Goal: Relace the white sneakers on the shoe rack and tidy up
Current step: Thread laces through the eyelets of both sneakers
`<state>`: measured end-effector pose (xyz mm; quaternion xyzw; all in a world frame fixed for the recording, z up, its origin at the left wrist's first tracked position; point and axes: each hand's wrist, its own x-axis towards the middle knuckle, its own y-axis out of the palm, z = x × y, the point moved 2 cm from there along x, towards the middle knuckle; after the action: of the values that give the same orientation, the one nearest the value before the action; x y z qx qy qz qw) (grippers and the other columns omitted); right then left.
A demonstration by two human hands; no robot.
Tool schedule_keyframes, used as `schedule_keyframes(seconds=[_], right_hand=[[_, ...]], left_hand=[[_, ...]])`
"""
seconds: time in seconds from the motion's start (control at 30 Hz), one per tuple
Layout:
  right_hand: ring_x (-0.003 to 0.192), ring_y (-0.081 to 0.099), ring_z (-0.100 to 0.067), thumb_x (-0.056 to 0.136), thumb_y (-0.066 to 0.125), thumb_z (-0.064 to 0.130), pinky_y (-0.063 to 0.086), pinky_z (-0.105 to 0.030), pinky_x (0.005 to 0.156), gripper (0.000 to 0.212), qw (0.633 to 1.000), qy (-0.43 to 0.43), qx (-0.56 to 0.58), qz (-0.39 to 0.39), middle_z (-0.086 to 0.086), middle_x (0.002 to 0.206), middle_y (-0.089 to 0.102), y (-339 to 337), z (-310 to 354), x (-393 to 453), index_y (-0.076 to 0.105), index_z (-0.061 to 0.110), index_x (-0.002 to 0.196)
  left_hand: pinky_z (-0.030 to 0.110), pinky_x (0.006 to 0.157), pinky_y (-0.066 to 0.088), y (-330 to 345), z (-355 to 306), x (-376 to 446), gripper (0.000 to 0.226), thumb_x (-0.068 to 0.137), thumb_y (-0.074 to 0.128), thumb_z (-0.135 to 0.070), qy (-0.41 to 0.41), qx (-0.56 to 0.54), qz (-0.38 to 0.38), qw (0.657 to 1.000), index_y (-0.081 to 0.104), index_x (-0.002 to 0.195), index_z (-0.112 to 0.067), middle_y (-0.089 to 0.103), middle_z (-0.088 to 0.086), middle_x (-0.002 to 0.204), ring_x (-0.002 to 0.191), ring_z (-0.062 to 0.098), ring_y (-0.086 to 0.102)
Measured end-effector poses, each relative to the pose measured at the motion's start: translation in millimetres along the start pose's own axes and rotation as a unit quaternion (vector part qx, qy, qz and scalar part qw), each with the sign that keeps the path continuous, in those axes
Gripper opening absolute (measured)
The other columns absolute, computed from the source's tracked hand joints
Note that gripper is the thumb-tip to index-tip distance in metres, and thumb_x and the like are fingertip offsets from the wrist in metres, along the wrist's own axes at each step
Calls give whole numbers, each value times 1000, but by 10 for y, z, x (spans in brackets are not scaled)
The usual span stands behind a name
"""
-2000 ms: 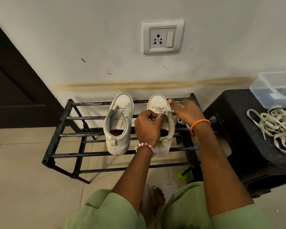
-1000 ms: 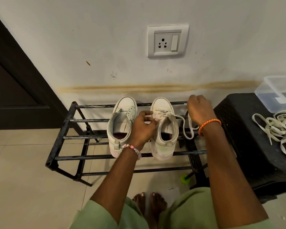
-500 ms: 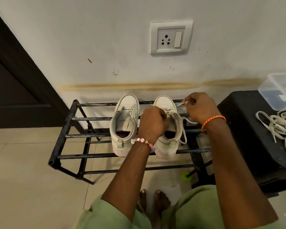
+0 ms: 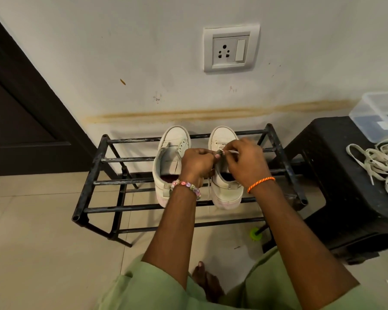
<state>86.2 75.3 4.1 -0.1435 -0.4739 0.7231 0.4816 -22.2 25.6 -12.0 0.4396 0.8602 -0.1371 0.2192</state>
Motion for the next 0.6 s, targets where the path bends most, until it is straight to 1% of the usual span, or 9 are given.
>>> schedule_keyframes(seconds=[0.07,0.17,0.2,0.27,0.33,0.43,0.6], right_hand=[[94,55,-27,88,60,14,46,-33,80,16,1000,-2,-5,-12,-16,99,61,20,-4,-19,67,3,97],[88,54,-22,87,63,15,36,-22,73,15,1000,5,-13,-10,-14,96,59,-9,-31,-5,66,2,92],[87,54,-22,86,63,15,35,-21,73,15,1000,-1,-18,-3,-15,96,60,-23,-45,5,67,2,92],[89,56,-24,87,63,15,38,-23,74,16,1000,-11,-23,11,-16,96,62,-49,-60,24,68,1,93],[92,56,-24,89,61,16,42,-27,79,19,999,-18,-40,32,-16,100,62,-54,-60,48,69,2,99],[97,55,-24,91,57,18,40,-27,81,23,996,-28,-64,62,-15,104,60,-40,-42,54,67,4,105],[97,54,-24,93,54,19,42,-29,83,23,996,-21,-70,59,-14,105,60,-33,-19,26,66,5,106]], left_hand=[[47,82,56,5,2,5,17,83,69,-4,-1,-7,2,1000,61,70,-11,68,15,89,84,28,66],[48,83,56,-3,27,20,15,83,69,-5,-2,-5,0,1000,62,72,-11,69,17,90,87,30,67],[49,83,56,-2,30,25,14,83,69,-6,0,-2,-2,1000,63,72,-11,70,18,92,89,31,68],[51,83,56,7,32,28,15,83,70,-6,10,3,-2,1000,63,71,-12,70,18,93,93,34,68],[52,82,55,14,35,30,16,83,70,-6,19,3,-1,1000,64,69,-13,71,18,92,94,35,68],[52,82,56,16,49,29,19,83,70,-5,24,0,1,1000,64,67,-14,71,17,90,93,34,68],[48,85,56,-4,60,34,14,82,70,-6,38,6,20,999,67,72,-15,70,14,88,94,30,68]])
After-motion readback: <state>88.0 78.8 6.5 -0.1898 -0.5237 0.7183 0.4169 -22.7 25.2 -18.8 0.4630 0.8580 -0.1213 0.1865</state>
